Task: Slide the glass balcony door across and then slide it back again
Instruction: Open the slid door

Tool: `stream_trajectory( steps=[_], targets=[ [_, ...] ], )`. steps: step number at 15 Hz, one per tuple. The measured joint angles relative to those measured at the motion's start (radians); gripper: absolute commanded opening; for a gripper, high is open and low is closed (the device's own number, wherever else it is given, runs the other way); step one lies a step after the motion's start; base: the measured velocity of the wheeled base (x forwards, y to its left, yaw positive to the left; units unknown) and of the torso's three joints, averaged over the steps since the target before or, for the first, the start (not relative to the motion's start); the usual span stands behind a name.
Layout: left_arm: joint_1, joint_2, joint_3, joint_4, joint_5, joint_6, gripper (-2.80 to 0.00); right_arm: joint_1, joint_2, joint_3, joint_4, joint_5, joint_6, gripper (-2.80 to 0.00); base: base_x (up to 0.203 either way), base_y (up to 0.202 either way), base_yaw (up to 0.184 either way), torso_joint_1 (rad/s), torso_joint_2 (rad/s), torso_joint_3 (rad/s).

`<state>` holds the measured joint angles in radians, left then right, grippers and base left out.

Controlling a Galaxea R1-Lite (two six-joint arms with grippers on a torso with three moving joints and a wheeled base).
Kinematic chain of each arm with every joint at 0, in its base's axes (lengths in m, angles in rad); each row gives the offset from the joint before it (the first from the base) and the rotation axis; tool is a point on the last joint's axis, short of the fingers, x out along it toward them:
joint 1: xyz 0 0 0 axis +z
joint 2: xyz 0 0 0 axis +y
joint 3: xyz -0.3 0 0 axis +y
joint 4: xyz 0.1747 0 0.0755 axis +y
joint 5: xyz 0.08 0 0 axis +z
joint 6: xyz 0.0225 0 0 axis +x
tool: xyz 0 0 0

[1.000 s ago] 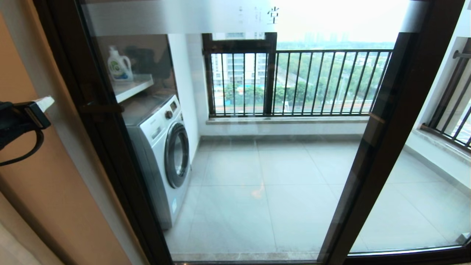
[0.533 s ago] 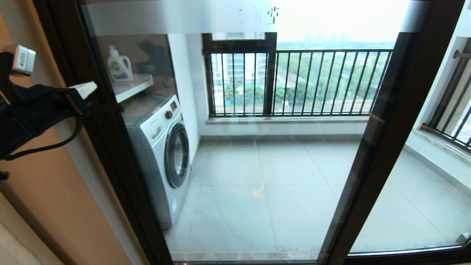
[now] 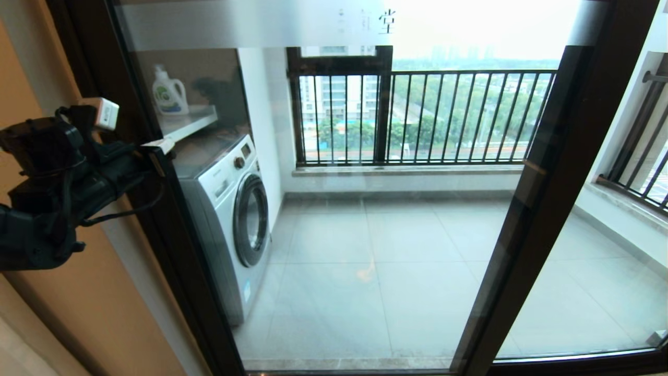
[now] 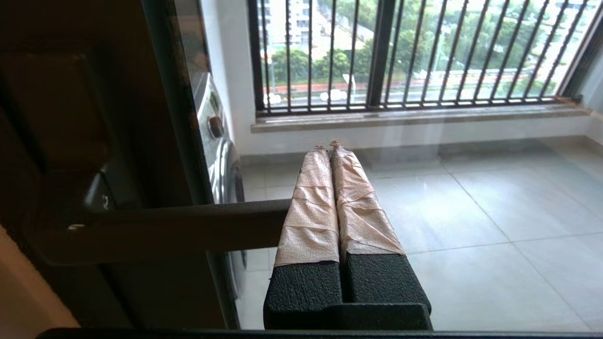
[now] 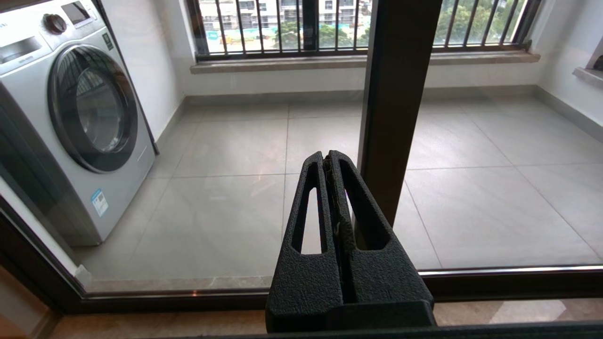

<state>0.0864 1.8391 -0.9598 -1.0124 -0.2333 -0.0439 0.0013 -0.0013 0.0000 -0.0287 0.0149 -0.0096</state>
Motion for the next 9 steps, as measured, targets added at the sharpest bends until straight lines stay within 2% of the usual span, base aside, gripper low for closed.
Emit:
stream_trajectory(
  steps=[2, 3, 9],
  targets=[
    [0.0, 0.055, 0.02, -0.093, 0.045, 0.05, -2.8, 0.0, 0.0, 0.0, 0.0, 0.0, 0.0, -2.8, 0.0, 0.0, 0.0, 0.0, 0.0, 0.0],
    [0.0, 0.073, 0.034, -0.104, 0.052, 0.065, -2.8, 0.0, 0.0, 0.0, 0.0, 0.0, 0.0, -2.8, 0.0, 0.0, 0.0, 0.0, 0.0, 0.0],
    [0.001, 0.114, 0.064, -0.089, 0.056, 0.069, -2.8, 0.0, 0.0, 0.0, 0.001, 0.0, 0.0, -2.8, 0.0, 0.0, 0.0, 0.0, 0.0, 0.0]
  ],
)
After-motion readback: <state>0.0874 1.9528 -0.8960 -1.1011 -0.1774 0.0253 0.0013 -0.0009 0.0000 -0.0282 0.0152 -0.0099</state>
